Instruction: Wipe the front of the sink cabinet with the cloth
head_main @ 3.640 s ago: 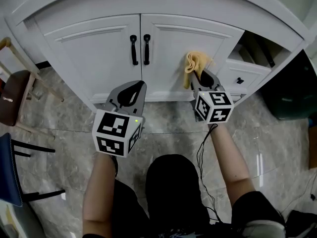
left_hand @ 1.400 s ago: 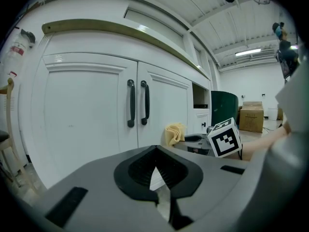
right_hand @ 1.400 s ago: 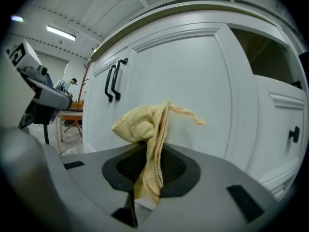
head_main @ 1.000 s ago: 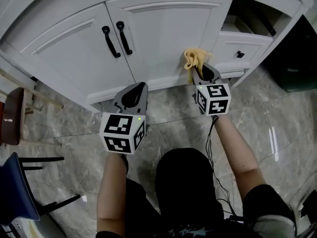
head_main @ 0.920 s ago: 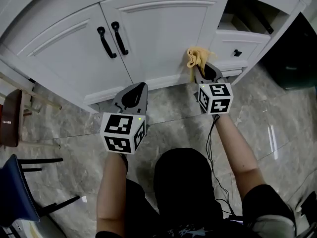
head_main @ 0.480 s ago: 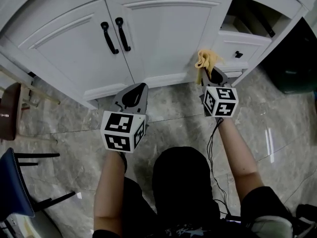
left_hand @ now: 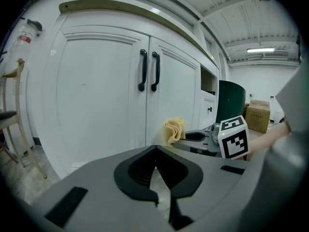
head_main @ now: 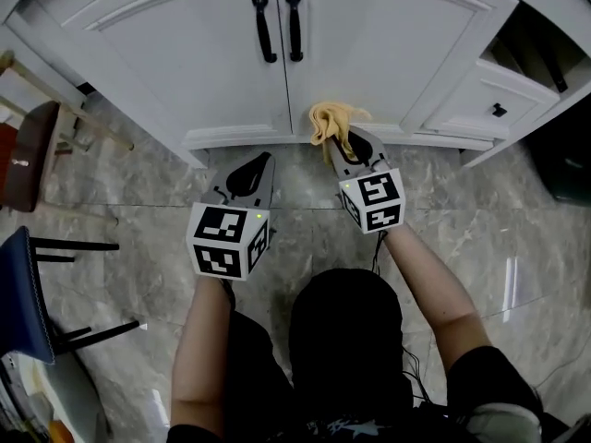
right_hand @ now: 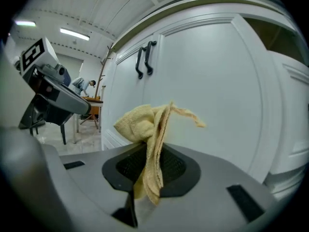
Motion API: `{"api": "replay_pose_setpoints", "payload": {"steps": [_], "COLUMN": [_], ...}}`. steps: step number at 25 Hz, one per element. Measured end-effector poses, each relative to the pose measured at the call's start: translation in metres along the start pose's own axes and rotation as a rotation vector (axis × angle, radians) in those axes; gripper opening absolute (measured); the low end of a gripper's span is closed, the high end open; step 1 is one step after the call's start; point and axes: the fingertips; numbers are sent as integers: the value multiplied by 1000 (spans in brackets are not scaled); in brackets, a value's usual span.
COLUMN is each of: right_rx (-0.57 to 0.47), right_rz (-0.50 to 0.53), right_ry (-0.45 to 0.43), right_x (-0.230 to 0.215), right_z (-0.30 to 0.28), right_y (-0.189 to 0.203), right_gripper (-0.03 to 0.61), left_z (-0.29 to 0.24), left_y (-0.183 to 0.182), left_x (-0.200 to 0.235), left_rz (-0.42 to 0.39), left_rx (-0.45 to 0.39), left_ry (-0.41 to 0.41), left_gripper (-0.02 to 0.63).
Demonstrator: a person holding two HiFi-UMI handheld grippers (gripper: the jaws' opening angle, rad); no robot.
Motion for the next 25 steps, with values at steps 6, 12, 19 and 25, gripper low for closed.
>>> {"api": "replay_pose_setpoints", "payload": {"steps": [6, 12, 19, 25], "right_rx": [-26, -16, 12, 25], "right_rz": [22, 1, -38, -102], "right_ry": [-44, -1, 117, 271], "right_x": [31, 9, -57, -124], "right_z": [-39, -39, -8, 35], "right_y": [0, 15, 42, 69], "right_gripper": [83, 83, 83, 83], "left_z": [0, -11, -33, -54], "left_y": [12, 16, 6, 1], "left_x": [16, 7, -24, -59], "left_rz": [15, -1, -35, -59], "left_rx": [2, 10, 11, 10], "left_ry": [-35, -24, 50, 121], "left_gripper": [17, 17, 17, 17]}}
Point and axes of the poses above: the fingertips, and each gripper's own axes: z backward along the fingers, x to its left, y out of its underside, and after that the axes turned 8 degrees about x, right-handed
